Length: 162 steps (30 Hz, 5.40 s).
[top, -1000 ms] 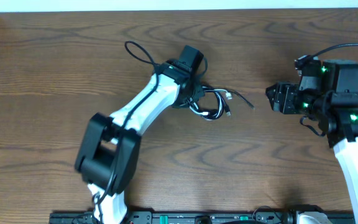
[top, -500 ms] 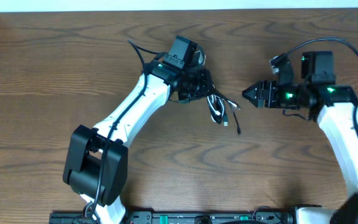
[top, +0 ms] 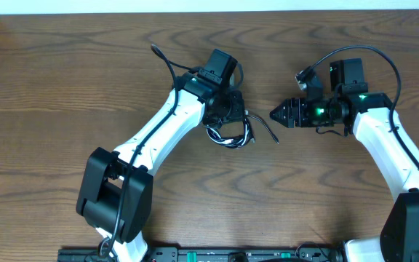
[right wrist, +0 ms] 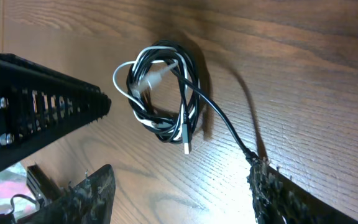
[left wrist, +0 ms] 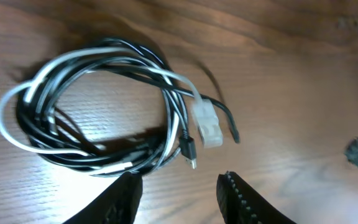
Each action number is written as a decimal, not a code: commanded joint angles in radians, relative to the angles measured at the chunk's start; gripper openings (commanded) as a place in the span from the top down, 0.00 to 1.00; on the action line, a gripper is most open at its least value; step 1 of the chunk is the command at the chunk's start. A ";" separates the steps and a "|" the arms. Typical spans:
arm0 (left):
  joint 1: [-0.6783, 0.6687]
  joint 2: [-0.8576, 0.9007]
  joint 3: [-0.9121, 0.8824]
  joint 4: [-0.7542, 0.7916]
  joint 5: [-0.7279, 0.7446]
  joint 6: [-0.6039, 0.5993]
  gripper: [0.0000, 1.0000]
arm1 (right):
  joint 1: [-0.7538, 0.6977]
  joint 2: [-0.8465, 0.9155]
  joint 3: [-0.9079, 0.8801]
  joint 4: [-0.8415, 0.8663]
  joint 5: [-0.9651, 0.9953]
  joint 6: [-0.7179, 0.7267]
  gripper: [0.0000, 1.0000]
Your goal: Untangle cables
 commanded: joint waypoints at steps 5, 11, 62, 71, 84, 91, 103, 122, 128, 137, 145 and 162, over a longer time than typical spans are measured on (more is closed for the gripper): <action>-0.002 0.010 -0.030 -0.004 -0.157 0.006 0.56 | 0.006 0.002 0.015 0.002 0.021 -0.014 0.35; -0.003 0.010 -0.068 -0.078 -0.148 -0.068 0.56 | 0.006 0.002 0.015 0.000 0.044 0.004 0.34; -0.042 0.206 -0.109 0.350 -0.062 -0.411 0.56 | 0.004 0.002 0.015 0.010 0.113 0.031 0.34; -0.039 0.201 -0.108 0.349 -0.062 -0.410 0.93 | 0.004 0.002 0.015 0.010 0.127 0.031 0.33; 0.030 -0.051 -0.102 0.346 0.386 0.009 0.93 | 0.004 0.002 0.015 0.067 -0.039 0.045 0.28; 0.130 -0.093 -0.102 0.346 0.674 0.009 0.93 | 0.004 0.002 0.015 0.202 -0.277 0.046 0.26; 0.197 -0.093 -0.102 0.382 0.687 -0.263 0.93 | 0.050 0.002 0.015 0.250 -0.316 0.039 0.28; 0.206 -0.093 -0.102 0.441 0.726 -0.521 0.93 | 0.183 0.003 0.013 0.366 -0.091 0.121 0.40; 0.235 -0.094 -0.102 0.488 0.774 -0.486 0.93 | 0.163 0.003 0.013 0.327 0.139 0.286 0.79; 0.237 -0.094 -0.102 0.417 0.780 -0.254 0.93 | 0.093 0.003 0.013 0.363 0.036 0.236 0.99; 0.209 -0.093 -0.102 0.232 0.565 -0.078 0.93 | 0.098 -0.006 0.014 0.425 -0.137 0.237 0.99; 0.198 -0.070 -0.103 0.303 0.359 -0.148 0.93 | 0.228 -0.113 0.014 0.387 -0.281 0.240 0.99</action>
